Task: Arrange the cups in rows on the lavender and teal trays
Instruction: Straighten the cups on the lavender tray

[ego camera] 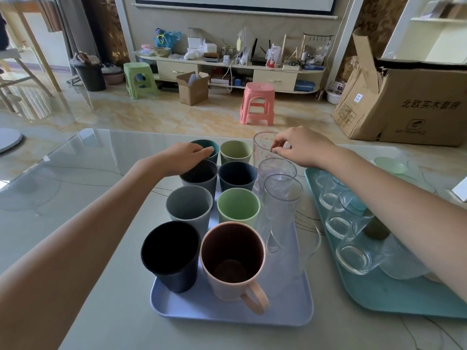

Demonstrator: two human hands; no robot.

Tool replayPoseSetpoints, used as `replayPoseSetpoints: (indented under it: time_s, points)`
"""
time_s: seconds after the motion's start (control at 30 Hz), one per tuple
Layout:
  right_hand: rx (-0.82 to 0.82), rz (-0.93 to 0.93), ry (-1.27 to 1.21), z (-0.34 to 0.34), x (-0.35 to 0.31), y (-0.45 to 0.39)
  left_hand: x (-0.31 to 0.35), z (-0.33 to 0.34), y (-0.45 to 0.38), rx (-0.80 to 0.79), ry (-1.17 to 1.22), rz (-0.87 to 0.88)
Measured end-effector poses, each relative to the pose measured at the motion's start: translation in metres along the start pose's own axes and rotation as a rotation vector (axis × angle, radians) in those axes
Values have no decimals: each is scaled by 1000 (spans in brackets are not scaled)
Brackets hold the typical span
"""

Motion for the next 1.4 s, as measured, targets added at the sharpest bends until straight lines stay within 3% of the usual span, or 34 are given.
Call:
replayPoseSetpoints:
  time_s: [0.23,0.4,0.53,0.67,0.83,1.03,1.17,1.4]
  points:
    - [52,8,-14,-1,3,21,3,-8,8,6,62,-28]
    - [363,2,-128,-19,7,81,-16,-12,24,174,352,-17]
    - [612,49,-157,-22,32,178,-61,2,52,188,653,-258]
    - [697,376,-222,-4,86,256,-88,30,96,3,599,-487]
    - [581,648,-290,28,103,309,-82,56,134,-120,673,-525]
    - [443,485,-374,71,43,318,-78,79,171,-62,864,-466]
    - [141,364,-470,95,-5,292,-79,85,186,-30,843,-461]
    - [-86,467,-604,112,-48,244,-69,91,203,29,771,-412]
Point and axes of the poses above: each hand's wrist, its own y-axis away from the middle knuckle, its own z-axis out of the palm, x = y × z, the point moved 2 cm from there along -y, towards the middle knuckle, and after that the axes turned 7 degrees about -z, right-handed, at the moved point
